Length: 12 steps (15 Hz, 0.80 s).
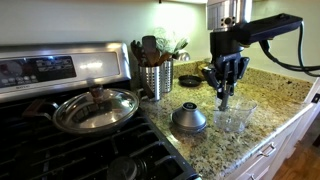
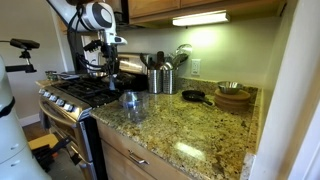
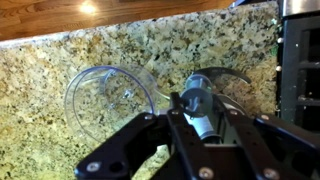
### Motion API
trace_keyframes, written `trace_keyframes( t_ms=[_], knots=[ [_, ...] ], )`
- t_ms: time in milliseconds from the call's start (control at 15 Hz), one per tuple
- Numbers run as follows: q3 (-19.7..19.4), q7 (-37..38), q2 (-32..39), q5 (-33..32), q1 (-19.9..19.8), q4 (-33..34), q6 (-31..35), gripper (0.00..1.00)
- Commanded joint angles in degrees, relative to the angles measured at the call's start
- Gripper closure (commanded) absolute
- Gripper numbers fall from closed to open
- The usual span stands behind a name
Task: Take the cap off of the clear container then remove the object inside the container
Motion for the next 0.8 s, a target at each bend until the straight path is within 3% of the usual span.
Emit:
trace_keyframes(
  t_ms=[0, 733],
  knots=[
    [0.07, 1.47, 4.65, -1.44, 1.47, 0.64, 3.16, 0.87],
    [-3.73, 5.00, 16.66, -8.18, 4.25, 1.85, 11.84, 0.87]
  ],
)
